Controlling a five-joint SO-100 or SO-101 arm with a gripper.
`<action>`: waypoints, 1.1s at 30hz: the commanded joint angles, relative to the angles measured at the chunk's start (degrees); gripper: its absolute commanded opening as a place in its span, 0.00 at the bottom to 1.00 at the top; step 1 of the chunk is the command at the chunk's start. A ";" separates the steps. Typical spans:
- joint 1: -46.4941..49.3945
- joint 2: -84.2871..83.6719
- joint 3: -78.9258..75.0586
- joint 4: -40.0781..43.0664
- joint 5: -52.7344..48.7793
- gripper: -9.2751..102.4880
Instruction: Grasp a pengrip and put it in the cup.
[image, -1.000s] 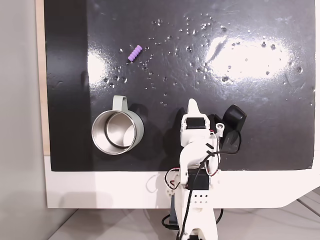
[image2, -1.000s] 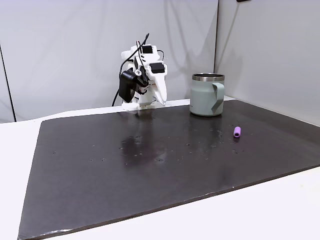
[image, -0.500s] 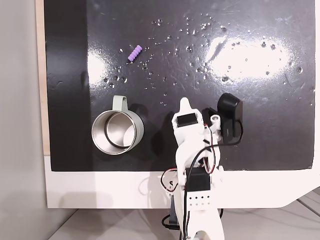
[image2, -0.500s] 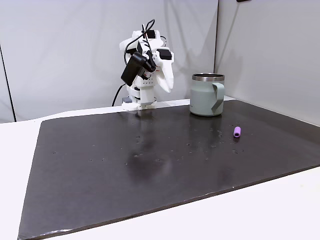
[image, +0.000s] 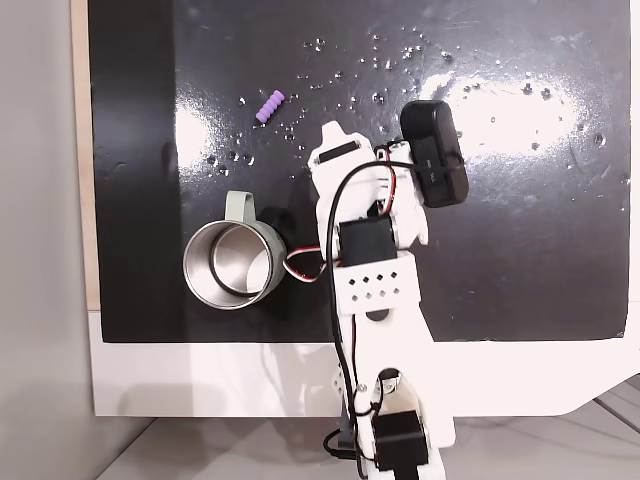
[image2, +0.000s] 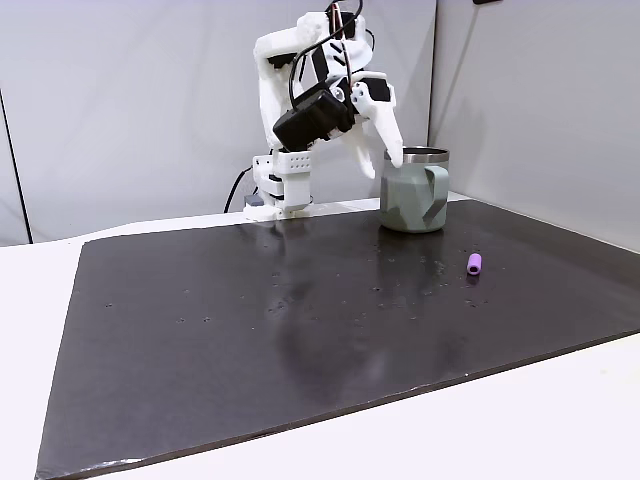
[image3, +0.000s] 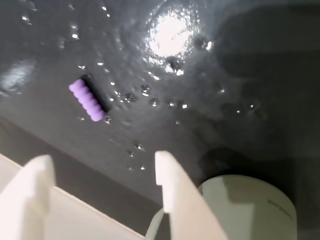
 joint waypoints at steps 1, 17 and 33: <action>-1.32 -7.12 -10.63 3.87 0.88 0.28; -3.87 -38.58 -48.43 20.39 4.13 0.30; -6.42 -66.27 -91.23 35.07 5.27 0.32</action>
